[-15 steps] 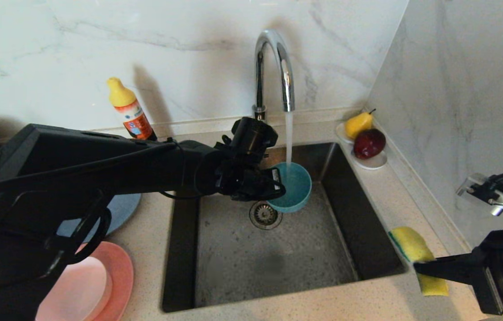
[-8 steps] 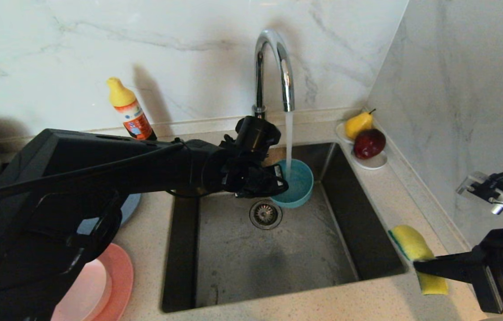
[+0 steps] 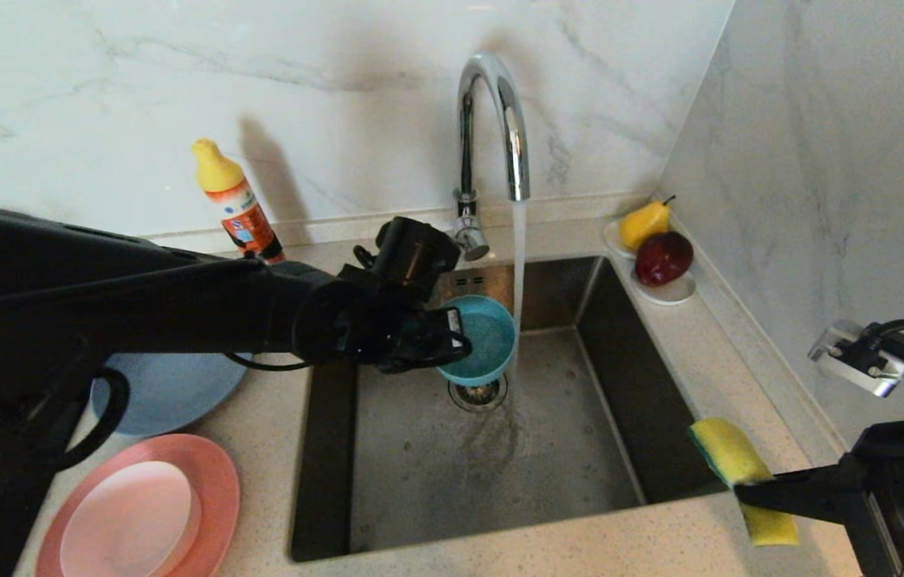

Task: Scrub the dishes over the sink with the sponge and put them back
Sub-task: Wash the bowl

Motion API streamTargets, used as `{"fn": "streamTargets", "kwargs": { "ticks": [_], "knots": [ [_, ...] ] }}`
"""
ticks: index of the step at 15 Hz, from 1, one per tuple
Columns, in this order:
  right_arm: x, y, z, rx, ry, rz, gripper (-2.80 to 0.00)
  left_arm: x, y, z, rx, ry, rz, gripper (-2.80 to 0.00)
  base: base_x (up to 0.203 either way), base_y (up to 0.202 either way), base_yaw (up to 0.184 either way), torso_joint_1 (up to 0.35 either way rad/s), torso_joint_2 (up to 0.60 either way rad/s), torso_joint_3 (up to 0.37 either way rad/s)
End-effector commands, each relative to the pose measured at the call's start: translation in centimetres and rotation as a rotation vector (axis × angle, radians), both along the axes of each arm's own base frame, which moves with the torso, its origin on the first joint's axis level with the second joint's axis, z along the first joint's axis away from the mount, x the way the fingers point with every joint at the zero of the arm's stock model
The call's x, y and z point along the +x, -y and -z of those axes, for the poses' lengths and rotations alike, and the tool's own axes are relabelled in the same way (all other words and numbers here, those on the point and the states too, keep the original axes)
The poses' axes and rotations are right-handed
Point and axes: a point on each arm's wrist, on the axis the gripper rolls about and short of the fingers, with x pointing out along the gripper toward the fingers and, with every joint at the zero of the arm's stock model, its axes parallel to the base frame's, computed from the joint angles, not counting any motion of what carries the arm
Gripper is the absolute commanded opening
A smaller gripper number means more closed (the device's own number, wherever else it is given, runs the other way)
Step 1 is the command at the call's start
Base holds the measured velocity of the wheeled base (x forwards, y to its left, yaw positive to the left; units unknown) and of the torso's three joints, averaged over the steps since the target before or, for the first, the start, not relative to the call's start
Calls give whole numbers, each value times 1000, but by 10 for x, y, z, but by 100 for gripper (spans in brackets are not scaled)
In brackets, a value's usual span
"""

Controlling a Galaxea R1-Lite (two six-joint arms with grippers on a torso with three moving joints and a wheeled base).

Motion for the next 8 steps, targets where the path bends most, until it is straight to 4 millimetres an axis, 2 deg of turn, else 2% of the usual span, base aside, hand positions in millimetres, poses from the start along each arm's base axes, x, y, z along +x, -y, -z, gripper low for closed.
{"fn": "streamTargets", "kwargs": {
  "ticks": [1,4,8],
  "knots": [
    [1,-7,3,3,-23,-27,-280,-14,-29,-22,-34,126,-43,-280,0,0,0,0,0,0],
    [6,-12,6,7,-53,-27,-280,-21,-51,-22,-50,280,-65,-280,0,0,0,0,0,0],
    [10,-18,10,-2,-74,-42,-280,-29,-60,-22,-64,482,-50,-280,0,0,0,0,0,0]
  ]
}}
